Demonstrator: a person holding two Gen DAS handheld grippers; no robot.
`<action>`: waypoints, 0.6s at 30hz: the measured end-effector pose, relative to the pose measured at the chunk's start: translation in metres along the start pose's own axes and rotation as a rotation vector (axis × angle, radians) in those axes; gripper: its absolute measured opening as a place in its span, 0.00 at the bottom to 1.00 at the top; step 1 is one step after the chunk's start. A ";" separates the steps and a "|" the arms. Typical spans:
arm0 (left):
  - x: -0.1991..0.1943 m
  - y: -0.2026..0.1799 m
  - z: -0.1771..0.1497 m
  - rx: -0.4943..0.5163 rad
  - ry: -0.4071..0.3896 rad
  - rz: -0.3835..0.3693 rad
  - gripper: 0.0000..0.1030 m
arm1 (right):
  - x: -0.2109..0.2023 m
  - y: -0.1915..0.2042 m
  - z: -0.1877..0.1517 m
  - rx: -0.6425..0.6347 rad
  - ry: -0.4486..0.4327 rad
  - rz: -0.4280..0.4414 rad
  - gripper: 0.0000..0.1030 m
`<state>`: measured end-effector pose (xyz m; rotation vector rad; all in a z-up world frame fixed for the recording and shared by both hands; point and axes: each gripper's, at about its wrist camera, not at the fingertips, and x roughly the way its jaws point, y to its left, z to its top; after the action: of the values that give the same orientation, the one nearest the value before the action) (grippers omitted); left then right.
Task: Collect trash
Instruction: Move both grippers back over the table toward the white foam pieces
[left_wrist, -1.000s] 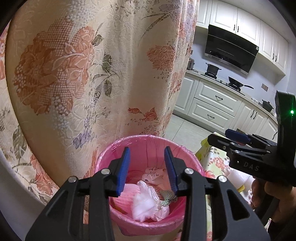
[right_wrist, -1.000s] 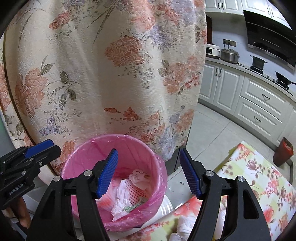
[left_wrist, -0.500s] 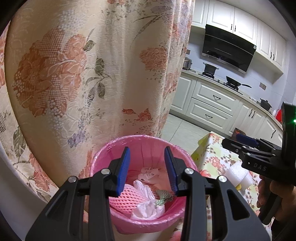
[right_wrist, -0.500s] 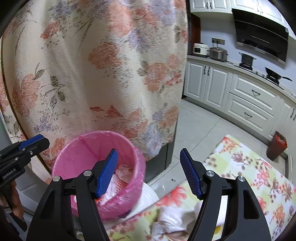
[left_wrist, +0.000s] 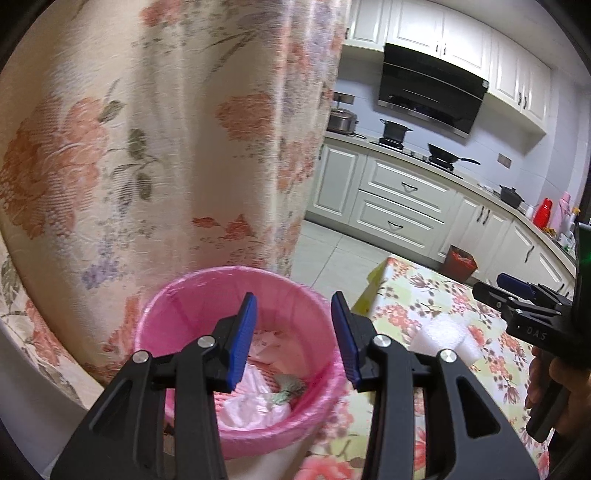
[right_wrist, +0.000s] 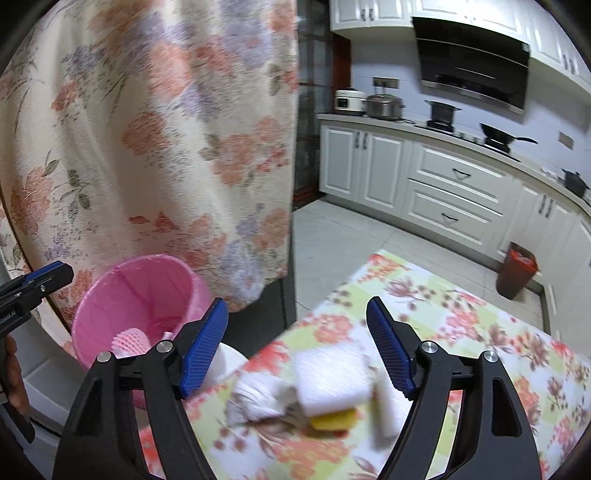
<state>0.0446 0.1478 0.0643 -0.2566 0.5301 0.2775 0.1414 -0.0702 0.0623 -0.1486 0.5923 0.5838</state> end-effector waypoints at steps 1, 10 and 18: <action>0.000 -0.004 0.000 0.004 0.001 -0.006 0.39 | -0.003 -0.007 -0.002 0.007 0.001 -0.010 0.72; 0.003 -0.049 -0.003 0.052 0.010 -0.057 0.40 | -0.024 -0.055 -0.027 0.062 0.007 -0.074 0.73; 0.016 -0.083 -0.010 0.091 0.035 -0.106 0.50 | -0.030 -0.088 -0.053 0.095 0.027 -0.134 0.78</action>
<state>0.0801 0.0703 0.0618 -0.2008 0.5602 0.1456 0.1450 -0.1732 0.0325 -0.1053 0.6301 0.4235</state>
